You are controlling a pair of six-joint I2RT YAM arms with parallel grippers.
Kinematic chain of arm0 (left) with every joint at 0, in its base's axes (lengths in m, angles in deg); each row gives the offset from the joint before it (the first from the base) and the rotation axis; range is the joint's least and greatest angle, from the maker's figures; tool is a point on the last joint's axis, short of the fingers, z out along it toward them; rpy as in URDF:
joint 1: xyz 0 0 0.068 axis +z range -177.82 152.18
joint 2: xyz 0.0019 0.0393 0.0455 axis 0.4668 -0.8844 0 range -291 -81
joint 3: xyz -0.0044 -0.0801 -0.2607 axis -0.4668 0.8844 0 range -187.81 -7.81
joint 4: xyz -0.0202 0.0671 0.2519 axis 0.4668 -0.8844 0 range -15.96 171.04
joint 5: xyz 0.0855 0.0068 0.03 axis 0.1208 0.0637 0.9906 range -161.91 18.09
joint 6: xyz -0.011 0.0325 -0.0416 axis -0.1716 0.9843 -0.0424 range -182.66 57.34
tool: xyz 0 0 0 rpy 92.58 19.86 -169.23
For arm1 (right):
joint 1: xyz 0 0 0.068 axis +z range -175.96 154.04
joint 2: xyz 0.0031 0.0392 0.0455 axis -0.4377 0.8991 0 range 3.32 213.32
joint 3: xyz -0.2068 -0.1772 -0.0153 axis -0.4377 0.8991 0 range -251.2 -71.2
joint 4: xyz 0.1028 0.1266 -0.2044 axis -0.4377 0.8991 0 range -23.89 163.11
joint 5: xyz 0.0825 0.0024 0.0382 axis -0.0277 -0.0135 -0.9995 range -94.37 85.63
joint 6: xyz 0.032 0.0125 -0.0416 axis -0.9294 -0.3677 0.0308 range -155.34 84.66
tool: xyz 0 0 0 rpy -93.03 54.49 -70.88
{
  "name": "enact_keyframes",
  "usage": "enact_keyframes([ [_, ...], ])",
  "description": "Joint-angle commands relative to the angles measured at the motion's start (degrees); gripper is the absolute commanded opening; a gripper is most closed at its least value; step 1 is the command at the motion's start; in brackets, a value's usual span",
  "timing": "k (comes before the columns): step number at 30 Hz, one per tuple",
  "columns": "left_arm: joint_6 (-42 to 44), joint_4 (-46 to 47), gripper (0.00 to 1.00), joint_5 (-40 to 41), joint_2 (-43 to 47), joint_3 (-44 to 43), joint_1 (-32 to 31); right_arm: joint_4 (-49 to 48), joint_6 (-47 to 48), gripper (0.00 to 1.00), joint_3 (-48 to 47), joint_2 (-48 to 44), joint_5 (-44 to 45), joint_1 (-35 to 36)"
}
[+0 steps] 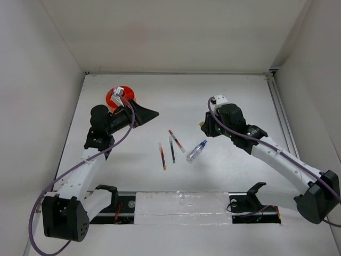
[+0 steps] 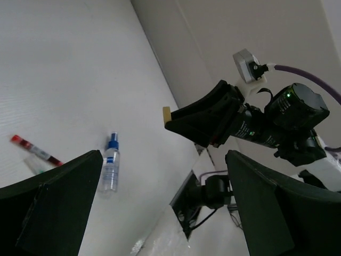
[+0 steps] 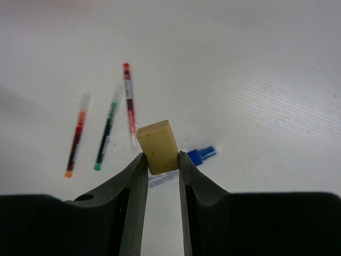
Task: Sort the stationery into containers
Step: Pick up the stationery from the center of the board, then place the stationery in the storage box.
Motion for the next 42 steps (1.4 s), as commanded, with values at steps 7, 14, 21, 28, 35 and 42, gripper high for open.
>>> enact_keyframes([
  [7, -4.66, 17.59, 1.00, 5.88, -6.10, -3.86, -16.26, -6.62, 0.11, 0.00, -11.86, 4.40, -0.23, 10.60],
  [14, -4.03, 16.70, 0.93, 10.12, -7.95, -3.96, -17.77, -10.66, 0.11, 0.00, -10.38, 3.36, -1.70, 13.42],
  [21, -4.03, 16.70, 0.83, 10.12, -10.32, -3.96, -17.77, -14.35, 1.16, 0.00, -8.79, 1.51, -3.47, 14.47],
  [28, -3.51, 16.70, 0.66, 10.12, -10.85, -2.90, -17.77, -15.94, 1.16, 0.00, -8.79, 0.89, -4.61, 14.47],
  [35, -3.51, 16.70, 0.44, 9.59, -10.85, -2.90, -17.77, -17.17, 1.16, 0.00, -9.85, 3.96, -4.01, 15.00],
  [42, -3.51, 16.70, 0.44, 9.06, -11.38, -2.90, -17.77, -17.17, 2.22, 0.00, -11.60, 5.90, -2.77, 15.53],
])
